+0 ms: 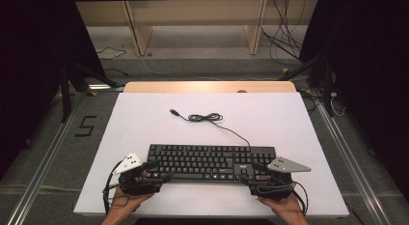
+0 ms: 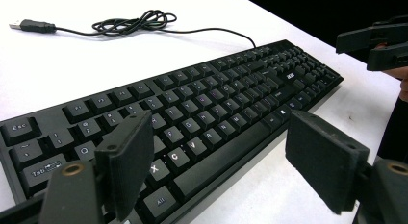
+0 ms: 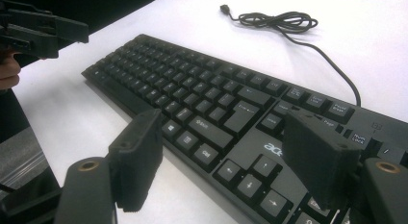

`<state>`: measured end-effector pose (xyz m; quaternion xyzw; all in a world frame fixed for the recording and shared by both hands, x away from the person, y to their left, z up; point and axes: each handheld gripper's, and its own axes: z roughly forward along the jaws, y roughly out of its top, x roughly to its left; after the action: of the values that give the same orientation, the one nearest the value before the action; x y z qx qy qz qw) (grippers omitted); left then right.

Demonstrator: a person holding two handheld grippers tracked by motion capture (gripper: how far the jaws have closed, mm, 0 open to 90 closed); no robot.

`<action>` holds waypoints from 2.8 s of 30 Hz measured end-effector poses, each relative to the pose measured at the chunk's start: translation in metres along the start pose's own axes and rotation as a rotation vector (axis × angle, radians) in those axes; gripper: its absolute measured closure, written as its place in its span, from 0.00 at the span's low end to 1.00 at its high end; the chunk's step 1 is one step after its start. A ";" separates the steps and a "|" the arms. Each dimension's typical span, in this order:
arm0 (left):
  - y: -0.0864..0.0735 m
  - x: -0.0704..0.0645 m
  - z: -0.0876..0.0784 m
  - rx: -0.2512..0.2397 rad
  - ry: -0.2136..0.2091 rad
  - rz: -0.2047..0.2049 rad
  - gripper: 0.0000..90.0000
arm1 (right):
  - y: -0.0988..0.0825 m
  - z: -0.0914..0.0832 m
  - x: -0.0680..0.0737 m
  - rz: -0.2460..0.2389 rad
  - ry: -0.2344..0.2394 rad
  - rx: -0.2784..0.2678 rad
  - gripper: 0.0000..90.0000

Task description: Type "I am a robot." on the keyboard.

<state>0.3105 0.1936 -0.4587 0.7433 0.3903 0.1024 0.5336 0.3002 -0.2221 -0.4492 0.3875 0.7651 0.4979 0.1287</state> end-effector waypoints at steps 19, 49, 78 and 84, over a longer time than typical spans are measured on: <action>-0.001 0.004 0.002 0.011 0.032 -0.008 0.28 | 0.009 0.015 0.004 0.003 0.023 0.011 0.37; -0.004 0.023 0.002 0.064 0.146 -0.078 0.46 | 0.042 0.078 0.017 -0.021 0.061 0.096 0.46; -0.007 0.032 0.001 0.145 0.205 -0.071 0.94 | 0.056 0.127 0.033 -0.039 0.076 0.181 0.87; -0.009 0.036 0.002 0.174 0.233 -0.066 0.99 | 0.057 0.134 0.033 -0.031 0.063 0.195 0.97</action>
<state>0.3321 0.2177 -0.4768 0.7565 0.4812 0.1364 0.4214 0.3831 -0.0977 -0.4570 0.3705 0.8195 0.4309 0.0739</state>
